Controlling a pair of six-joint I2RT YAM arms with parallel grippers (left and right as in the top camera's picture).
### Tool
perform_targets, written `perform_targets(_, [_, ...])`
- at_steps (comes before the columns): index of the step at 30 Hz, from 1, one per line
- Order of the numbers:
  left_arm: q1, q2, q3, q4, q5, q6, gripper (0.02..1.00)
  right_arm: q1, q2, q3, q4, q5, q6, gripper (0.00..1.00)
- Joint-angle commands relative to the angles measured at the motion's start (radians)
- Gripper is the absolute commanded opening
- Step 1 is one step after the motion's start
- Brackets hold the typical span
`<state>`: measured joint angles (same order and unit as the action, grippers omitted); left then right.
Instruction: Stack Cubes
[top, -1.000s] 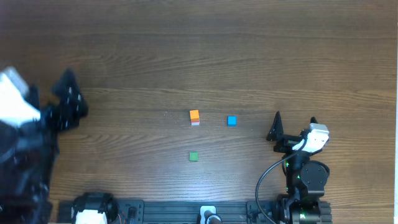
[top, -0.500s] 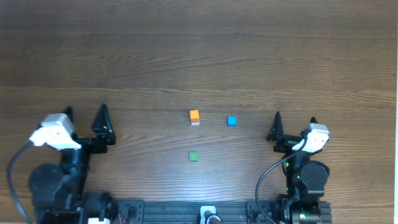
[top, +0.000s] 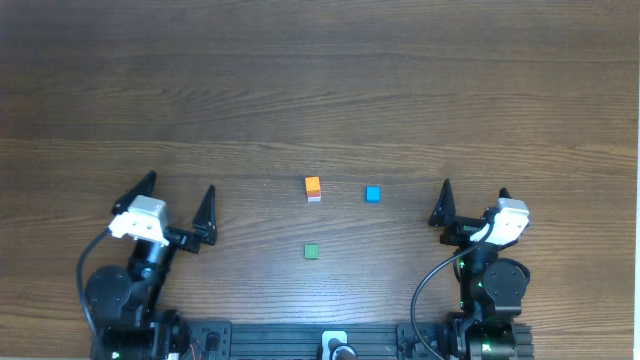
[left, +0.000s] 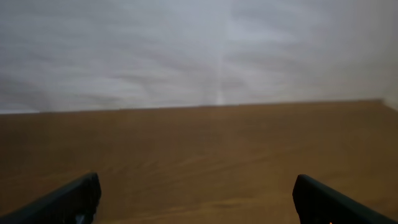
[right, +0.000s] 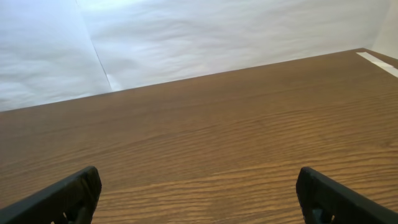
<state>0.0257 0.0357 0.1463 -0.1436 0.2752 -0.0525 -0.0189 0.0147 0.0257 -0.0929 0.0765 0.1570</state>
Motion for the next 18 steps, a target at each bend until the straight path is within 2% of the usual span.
perform_targets(1, [0.005,-0.023,-0.054,0.007,0.008,0.075,0.996,0.003,-0.010,-0.011,0.003,-0.008,-0.001,0.993])
perform_targets(6, [0.005,-0.033,-0.104,0.035,-0.033,0.074,0.996,0.003,-0.010,-0.011,0.003,-0.008,-0.001,0.993])
perform_targets(18, [0.005,-0.033,-0.140,0.091,-0.033,0.074,1.000,0.003,-0.010,-0.011,0.003,-0.008,-0.001,0.991])
